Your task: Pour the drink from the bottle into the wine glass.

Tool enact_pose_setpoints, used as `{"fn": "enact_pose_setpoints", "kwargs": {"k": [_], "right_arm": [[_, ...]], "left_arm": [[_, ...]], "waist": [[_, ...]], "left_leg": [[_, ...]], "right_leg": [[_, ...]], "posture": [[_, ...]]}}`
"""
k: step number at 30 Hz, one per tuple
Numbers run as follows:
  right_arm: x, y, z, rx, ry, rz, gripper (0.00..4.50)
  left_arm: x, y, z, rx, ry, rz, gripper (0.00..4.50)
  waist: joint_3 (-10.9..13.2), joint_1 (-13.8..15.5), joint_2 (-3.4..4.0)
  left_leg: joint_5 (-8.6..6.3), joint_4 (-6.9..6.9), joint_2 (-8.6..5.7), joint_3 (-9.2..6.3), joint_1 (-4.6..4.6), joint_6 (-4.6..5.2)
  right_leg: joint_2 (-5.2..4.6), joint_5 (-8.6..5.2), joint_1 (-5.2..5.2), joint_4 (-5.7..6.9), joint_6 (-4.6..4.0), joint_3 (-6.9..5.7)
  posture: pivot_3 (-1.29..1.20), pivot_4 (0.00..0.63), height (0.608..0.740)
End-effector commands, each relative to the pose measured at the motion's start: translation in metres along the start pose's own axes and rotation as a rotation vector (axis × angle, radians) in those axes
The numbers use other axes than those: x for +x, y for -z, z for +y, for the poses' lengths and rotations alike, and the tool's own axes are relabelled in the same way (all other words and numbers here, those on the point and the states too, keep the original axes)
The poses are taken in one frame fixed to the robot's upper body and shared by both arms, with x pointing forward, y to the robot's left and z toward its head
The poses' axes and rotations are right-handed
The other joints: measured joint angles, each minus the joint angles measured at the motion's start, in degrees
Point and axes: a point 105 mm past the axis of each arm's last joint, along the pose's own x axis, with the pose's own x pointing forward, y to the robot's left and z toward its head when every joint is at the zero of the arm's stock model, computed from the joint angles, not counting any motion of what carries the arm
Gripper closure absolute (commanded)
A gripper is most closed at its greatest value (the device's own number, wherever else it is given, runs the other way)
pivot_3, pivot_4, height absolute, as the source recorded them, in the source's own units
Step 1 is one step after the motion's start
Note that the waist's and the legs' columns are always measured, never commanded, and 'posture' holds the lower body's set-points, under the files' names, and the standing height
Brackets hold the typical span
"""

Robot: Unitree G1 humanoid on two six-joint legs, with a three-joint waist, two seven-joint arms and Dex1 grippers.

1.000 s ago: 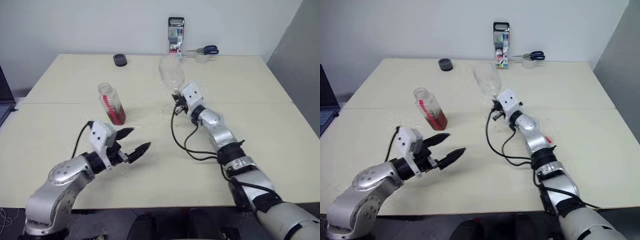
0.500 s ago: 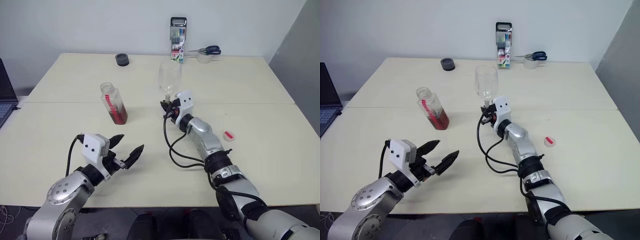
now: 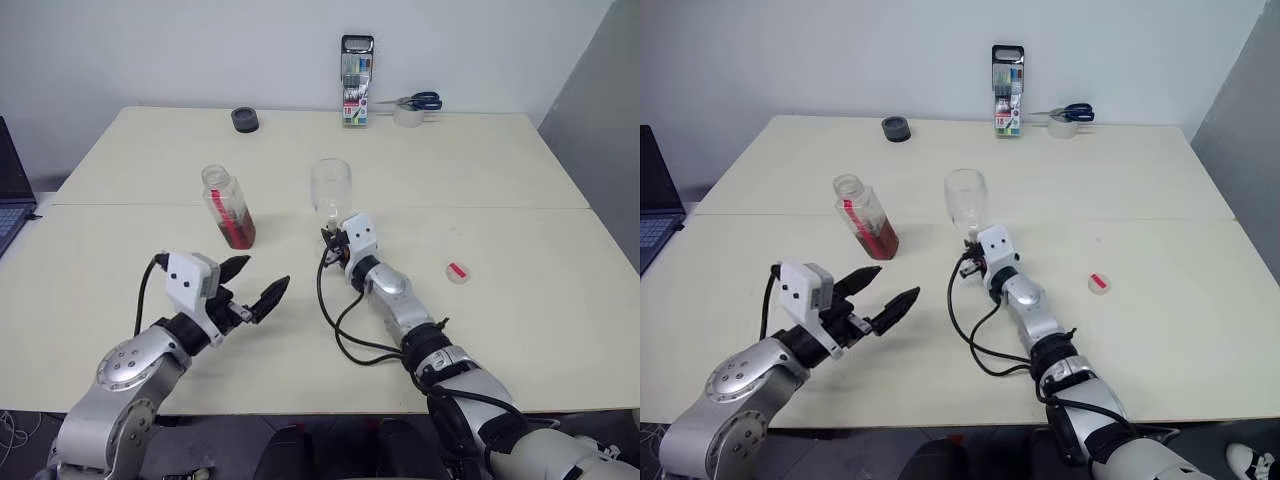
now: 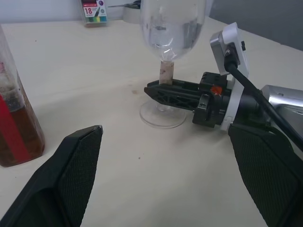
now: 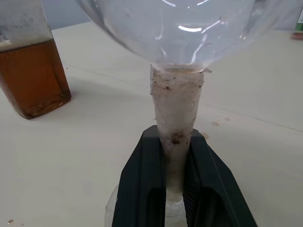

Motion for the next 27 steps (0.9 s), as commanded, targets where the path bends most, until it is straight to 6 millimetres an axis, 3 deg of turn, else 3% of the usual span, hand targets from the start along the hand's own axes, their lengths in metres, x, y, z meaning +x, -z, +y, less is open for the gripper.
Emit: {"fn": "enact_pose_setpoints", "kwargs": {"k": [1, 5, 9, 18, 22, 27], "right_arm": [[-0.002, 0.009, 0.010, 0.004, 0.011, 0.002, 4.35], [-0.002, 0.008, 0.008, -0.020, 0.031, -0.005, 4.35], [-0.001, 0.004, 0.008, -0.013, 0.023, -0.021, 3.16], [-0.001, -0.003, 0.005, -0.028, 0.011, -0.051, 0.03], [-0.011, -0.005, 0.006, -0.043, -0.031, -0.082, 0.03], [-0.047, -0.016, -0.005, -0.056, -0.054, -0.121, 0.03]], "left_arm": [[0.002, -0.010, -0.008, 0.011, 0.030, -0.034, 0.00], [0.003, -0.010, -0.008, 0.011, 0.033, -0.035, 0.00], [0.004, -0.010, -0.009, 0.008, 0.033, -0.033, 0.00], [0.007, -0.012, -0.010, 0.002, 0.034, -0.039, 0.00], [0.009, -0.013, -0.009, -0.005, 0.026, -0.044, 0.00], [0.009, -0.013, 0.006, -0.013, -0.065, -0.063, 0.00]], "waist": [[0.00, 0.01, 0.00], [0.00, 0.03, 0.00], [0.00, 0.01, 0.00], [0.00, 0.01, 0.01], [0.00, 0.03, 0.00], [0.00, 0.26, 0.01]], "left_leg": [[0.00, 0.00, 0.00, 0.00, 0.00, 0.00], [0.00, 0.00, 0.00, 0.00, 0.00, -0.01], [0.00, 0.00, 0.00, 0.01, 0.01, -0.01], [0.00, -0.02, 0.01, 0.00, 0.01, -0.01], [0.00, -0.02, 0.01, 0.00, 0.00, -0.01], [-0.09, -0.03, 0.00, -0.05, -0.05, 0.15]], "right_leg": [[0.00, 0.00, 0.00, 0.00, 0.00, -0.01], [0.00, 0.00, 0.01, 0.00, 0.00, 0.00], [0.00, 0.00, 0.01, 0.00, 0.00, 0.01], [0.01, 0.00, 0.00, 0.00, 0.00, 0.00], [0.00, 0.00, 0.00, 0.00, 0.00, 0.00], [-0.01, 0.00, 0.01, -0.06, 0.01, -0.02]], "posture": [[0.00, 0.150, 0.740], [0.00, 0.150, 0.740], [0.00, 0.150, 0.740], [0.00, 0.150, 0.740], [0.00, 0.150, 0.740], [0.00, 0.150, 0.740]]}}
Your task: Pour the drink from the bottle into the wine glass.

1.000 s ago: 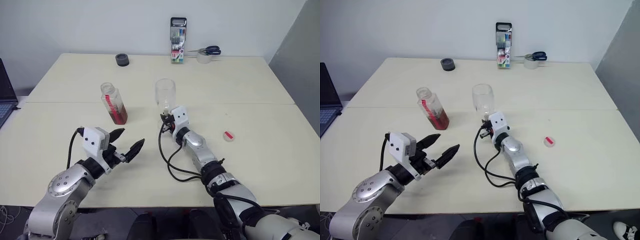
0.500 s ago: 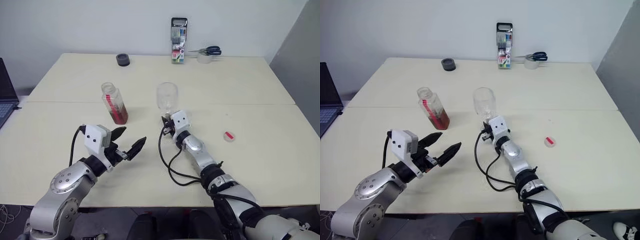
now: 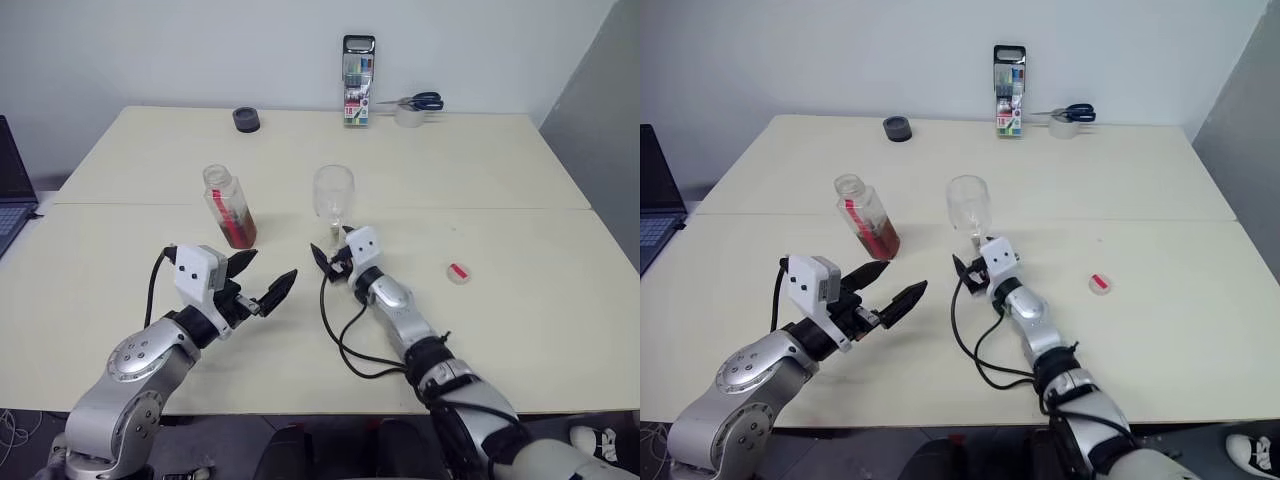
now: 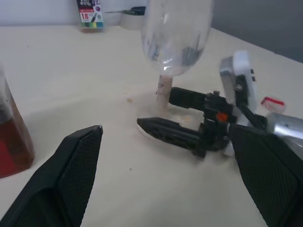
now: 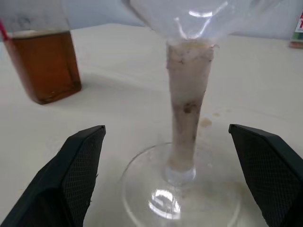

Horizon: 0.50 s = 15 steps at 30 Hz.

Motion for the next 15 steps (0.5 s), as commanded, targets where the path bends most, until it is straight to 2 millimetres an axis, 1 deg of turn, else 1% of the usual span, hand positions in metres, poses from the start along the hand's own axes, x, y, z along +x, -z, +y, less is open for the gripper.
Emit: {"fn": "enact_pose_setpoints", "kwargs": {"k": [1, 3, 6, 9, 12, 15], "right_arm": [[-0.019, -0.032, -0.008, -0.028, -0.031, -0.075, 0.03], [-0.041, -0.042, -0.013, -0.040, -0.053, -0.061, 0.03], [-0.075, -0.060, -0.016, -0.061, -0.128, -0.024, 0.03], [-0.101, -0.083, -0.019, -0.080, -0.200, 0.006, 0.03], [-0.118, -0.102, -0.013, -0.086, -0.299, 0.034, 0.03], [-0.129, -0.122, -0.001, -0.070, -0.412, 0.038, 0.03]], "left_arm": [[-0.001, -0.009, 0.009, 0.024, -0.059, -0.044, 0.00], [-0.001, -0.007, 0.015, 0.020, -0.101, -0.049, 0.00], [0.001, -0.003, 0.030, 0.010, -0.199, -0.067, 0.00], [0.004, -0.003, 0.045, 0.012, -0.297, -0.095, 0.00], [0.007, -0.003, 0.057, 0.020, -0.367, -0.114, 0.00], [0.012, -0.005, 0.066, 0.032, -0.409, -0.137, 0.00]], "waist": [[0.00, 0.03, 0.00], [0.00, 0.08, 0.00], [0.01, 0.11, 0.02], [0.02, -0.06, 0.02], [0.01, -0.04, 0.00], [0.00, 0.03, -0.02]], "left_leg": [[-0.01, 0.01, 0.00, -0.01, -0.01, 0.02], [-0.02, 0.00, 0.00, -0.02, -0.02, 0.03], [-0.04, -0.02, 0.00, -0.04, 0.00, 0.06], [-0.05, -0.01, 0.02, -0.05, 0.03, 0.07], [-0.05, -0.01, 0.02, -0.06, 0.03, 0.08], [-0.05, -0.01, 0.01, -0.09, 0.02, 0.08]], "right_leg": [[0.00, 0.00, 0.00, -0.01, 0.00, 0.00], [-0.01, 0.00, 0.00, -0.01, 0.00, -0.01], [0.00, -0.01, 0.00, -0.01, 0.02, -0.02], [0.05, -0.01, 0.01, 0.00, 0.01, -0.03], [0.07, -0.01, 0.01, -0.01, 0.02, -0.03], [0.08, -0.01, 0.03, -0.03, 0.02, -0.04]], "posture": [[0.00, 0.150, 0.740], [0.00, 0.150, 0.740], [0.00, 0.150, 0.740], [0.00, 0.150, 0.740], [0.00, 0.150, 0.740], [0.00, 0.150, 0.740]]}}
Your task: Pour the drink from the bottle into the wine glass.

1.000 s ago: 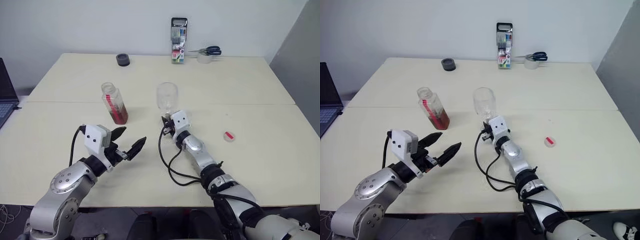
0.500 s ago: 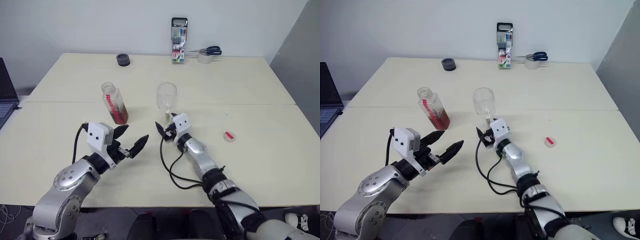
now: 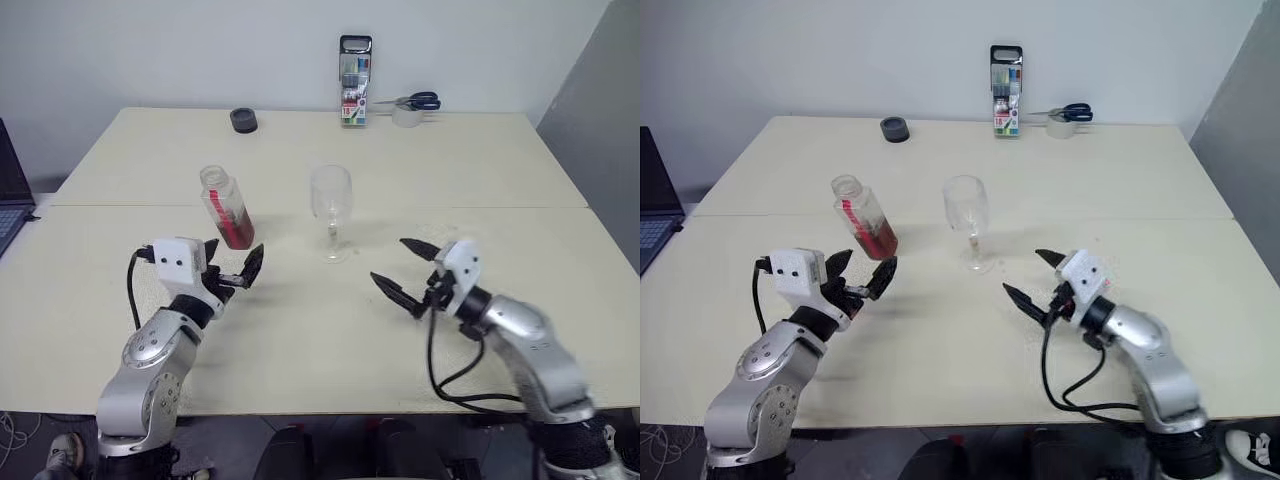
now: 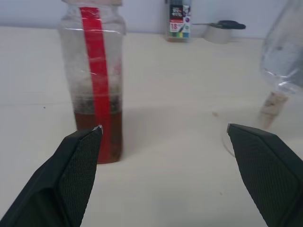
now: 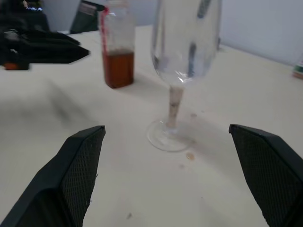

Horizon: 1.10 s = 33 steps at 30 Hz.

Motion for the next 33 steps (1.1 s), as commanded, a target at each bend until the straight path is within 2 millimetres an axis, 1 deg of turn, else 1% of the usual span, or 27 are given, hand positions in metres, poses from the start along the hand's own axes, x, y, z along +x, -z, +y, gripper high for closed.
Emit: {"fn": "enact_pose_setpoints", "kwargs": {"k": [1, 5, 9, 11, 19, 27, 33], "right_arm": [[-0.007, -0.035, 0.022, 0.013, -0.149, -0.067, 0.03], [-0.006, -0.054, 0.028, 0.011, -0.199, -0.106, 0.03], [-0.001, -0.064, 0.031, 0.015, -0.208, -0.120, 0.03], [0.001, -0.068, 0.031, 0.014, -0.186, -0.141, 0.03], [0.002, -0.068, 0.027, 0.025, -0.157, -0.142, 0.03], [0.003, -0.070, 0.024, 0.019, -0.129, -0.136, 0.03], [0.003, -0.070, 0.023, 0.022, -0.115, -0.131, 0.03]], "left_arm": [[0.008, -0.014, 0.010, 0.038, -0.056, -0.076, 0.00], [0.016, -0.019, 0.017, 0.058, -0.077, -0.104, 0.00], [0.020, -0.022, 0.023, 0.074, -0.084, -0.116, 0.00], [0.023, -0.024, 0.025, 0.086, -0.088, -0.120, 0.00], [0.035, -0.026, 0.025, 0.084, -0.046, -0.120, 0.00], [0.058, -0.028, 0.028, 0.078, -0.044, -0.130, 0.00], [0.075, -0.022, 0.030, 0.097, -0.033, -0.127, 0.00]], "waist": [[0.01, 0.03, -0.01], [0.01, 0.01, -0.02], [0.01, 0.03, -0.03], [0.00, 0.09, -0.04], [0.00, 0.14, -0.04], [0.00, 0.17, -0.05], [0.00, 0.17, -0.05]], "left_leg": [[0.00, 0.01, -0.01, -0.01, -0.01, 0.00], [0.00, 0.01, 0.00, 0.00, -0.01, 0.01], [0.00, 0.02, -0.01, -0.01, -0.04, 0.01], [0.00, 0.02, -0.01, -0.02, -0.04, 0.01], [0.01, 0.04, -0.01, -0.04, -0.08, -0.01], [0.01, 0.05, -0.01, -0.05, -0.09, -0.01], [0.02, 0.05, -0.01, -0.05, -0.09, -0.03]], "right_leg": [[0.00, 0.00, 0.00, 0.00, 0.00, -0.01], [0.00, 0.00, 0.00, 0.00, 0.00, -0.01], [0.00, 0.00, 0.00, -0.01, 0.00, -0.03], [0.00, 0.00, 0.00, -0.02, 0.00, -0.03], [-0.01, 0.00, -0.01, -0.03, 0.00, -0.06], [-0.01, 0.00, -0.01, -0.03, 0.00, -0.09], [-0.01, 0.00, -0.01, -0.03, 0.00, -0.10]], "posture": [[0.00, 0.150, 0.740], [0.00, 0.150, 0.740], [0.00, 0.150, 0.740], [0.00, 0.150, 0.740], [0.00, 0.150, 0.740], [0.00, 0.150, 0.740], [0.00, 0.150, 0.740]]}}
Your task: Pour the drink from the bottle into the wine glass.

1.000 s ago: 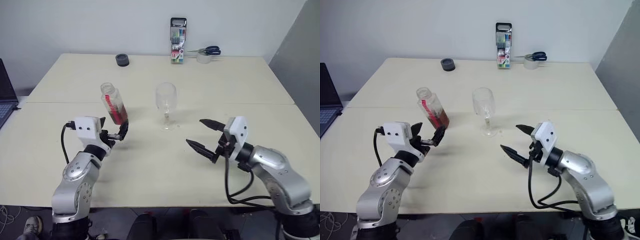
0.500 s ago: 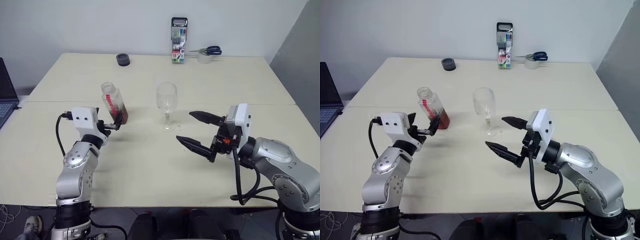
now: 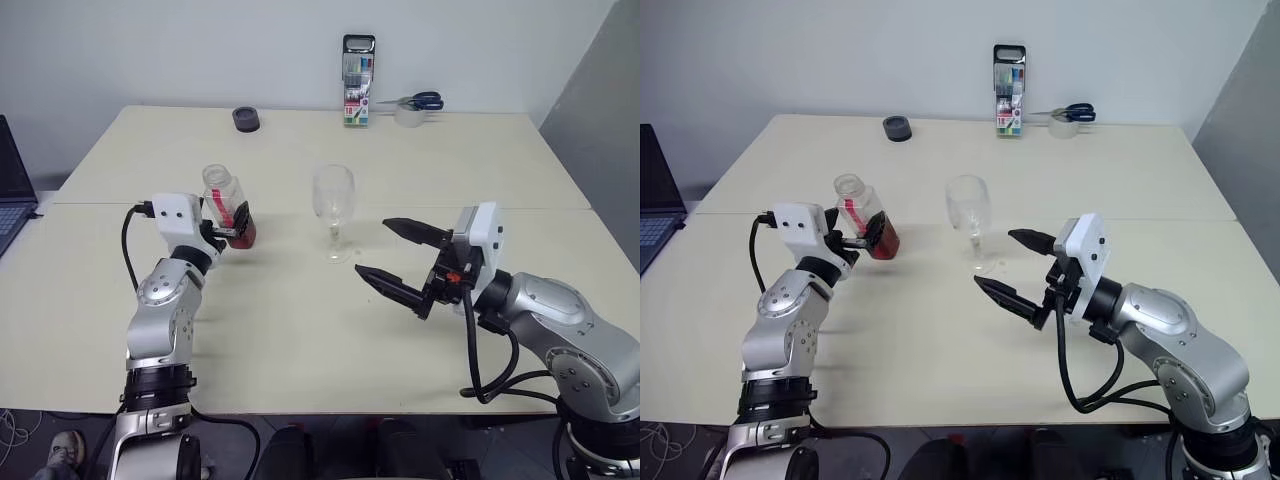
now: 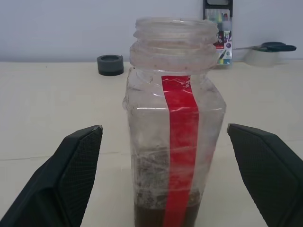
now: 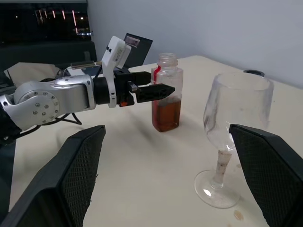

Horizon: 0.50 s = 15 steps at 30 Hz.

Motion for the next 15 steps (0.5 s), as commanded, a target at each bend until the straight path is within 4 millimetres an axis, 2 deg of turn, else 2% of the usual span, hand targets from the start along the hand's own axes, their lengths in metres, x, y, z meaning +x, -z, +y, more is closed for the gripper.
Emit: {"fn": "enact_pose_setpoints", "kwargs": {"k": [1, 9, 12, 15], "right_arm": [[-0.001, -0.014, 0.004, -0.039, -0.011, -0.039, 0.03], [-0.003, -0.011, -0.001, -0.043, 0.027, -0.027, 0.03], [-0.003, -0.011, -0.001, -0.046, 0.035, -0.029, 0.00], [-0.003, -0.010, -0.002, -0.048, 0.042, -0.028, 0.00]], "left_arm": [[0.012, -0.006, 0.001, 0.029, 0.011, -0.040, 0.00], [0.028, 0.002, 0.003, 0.026, 0.025, -0.045, 0.00], [0.029, 0.006, -0.002, 0.022, 0.045, -0.043, 0.61], [0.028, 0.008, -0.002, 0.020, 0.052, -0.042, 1.54]], "waist": [[0.00, 0.00, 0.00], [0.00, 0.01, -0.01], [0.00, 0.00, -0.01], [0.00, -0.01, -0.01]], "left_leg": [[0.00, 0.00, 0.00, 0.00, 0.00, 0.00], [0.00, 0.01, -0.01, 0.00, -0.03, 0.00], [0.00, 0.01, -0.01, 0.01, -0.03, 0.00], [0.01, 0.02, 0.00, 0.00, -0.03, -0.01]], "right_leg": [[0.00, 0.00, 0.00, 0.00, 0.00, 0.00], [0.00, 0.00, -0.03, -0.01, 0.00, -0.01], [-0.01, 0.00, -0.03, 0.00, 0.00, 0.00], [-0.01, 0.00, -0.03, 0.00, 0.00, -0.01]], "posture": [[0.00, 0.150, 0.740], [0.00, 0.150, 0.740], [0.00, 0.150, 0.740], [0.00, 0.150, 0.740]]}}
